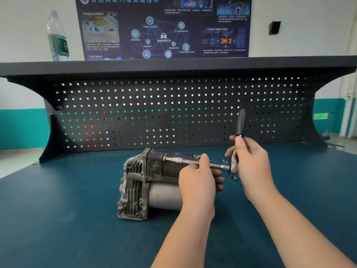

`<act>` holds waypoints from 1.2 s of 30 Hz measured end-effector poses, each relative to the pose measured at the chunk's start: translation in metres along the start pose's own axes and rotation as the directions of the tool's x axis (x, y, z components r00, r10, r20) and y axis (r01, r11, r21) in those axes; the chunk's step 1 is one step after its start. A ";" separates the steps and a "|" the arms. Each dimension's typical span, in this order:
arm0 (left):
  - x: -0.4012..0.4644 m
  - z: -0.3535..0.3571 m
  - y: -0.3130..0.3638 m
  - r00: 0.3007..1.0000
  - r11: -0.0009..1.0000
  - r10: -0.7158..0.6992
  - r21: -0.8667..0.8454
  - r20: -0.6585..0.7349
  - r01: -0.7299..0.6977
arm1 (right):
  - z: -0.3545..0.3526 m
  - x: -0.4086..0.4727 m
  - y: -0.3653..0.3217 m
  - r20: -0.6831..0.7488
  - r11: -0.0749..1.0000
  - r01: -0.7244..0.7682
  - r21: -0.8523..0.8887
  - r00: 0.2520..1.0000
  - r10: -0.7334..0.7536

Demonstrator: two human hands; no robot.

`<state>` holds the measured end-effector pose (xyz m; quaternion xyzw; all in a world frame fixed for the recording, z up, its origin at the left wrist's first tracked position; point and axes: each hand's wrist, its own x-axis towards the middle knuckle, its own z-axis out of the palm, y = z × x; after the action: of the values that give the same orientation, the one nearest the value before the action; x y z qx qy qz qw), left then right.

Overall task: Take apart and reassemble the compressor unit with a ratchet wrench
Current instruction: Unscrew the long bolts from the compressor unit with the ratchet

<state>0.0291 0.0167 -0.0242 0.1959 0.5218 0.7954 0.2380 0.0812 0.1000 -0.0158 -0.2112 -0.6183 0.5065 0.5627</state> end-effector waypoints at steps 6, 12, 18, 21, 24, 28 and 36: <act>0.000 0.001 0.001 1.000 0.999 0.002 -0.045 0.014 -0.002 | -0.002 0.002 0.007 0.286 0.530 -0.670 0.519 0.721 0.631; 0.000 -0.001 0.000 0.999 1.000 0.018 -0.004 0.036 -0.018 | 0.000 0.002 -0.003 0.060 0.976 -0.155 0.151 0.987 0.148; 0.002 -0.002 0.001 0.998 1.000 -0.007 -0.001 0.055 0.007 | -0.006 -0.002 -0.007 0.106 0.944 0.324 -0.063 0.943 -0.316; 0.001 -0.001 0.003 0.998 0.997 -0.038 -0.067 0.051 0.042 | -0.006 -0.002 -0.005 0.062 0.970 0.241 -0.029 0.969 -0.239; -0.001 -0.001 0.004 0.998 0.995 -0.042 -0.090 0.041 0.045 | -0.005 0.005 -0.002 0.047 0.997 -0.035 0.061 0.998 0.032; -0.002 0.000 0.004 0.998 0.994 -0.040 -0.104 0.037 0.044 | -0.008 0.009 0.007 0.219 0.783 -0.546 0.298 0.837 0.501; 0.000 -0.001 0.001 0.999 0.999 -0.019 -0.048 0.039 0.021 | -0.004 0.007 -0.003 0.082 0.981 -0.164 0.101 0.984 0.156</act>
<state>0.0284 0.0156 -0.0235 0.2000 0.4996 0.8016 0.2605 0.0843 0.1062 -0.0102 -0.2110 -0.5914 0.5901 0.5074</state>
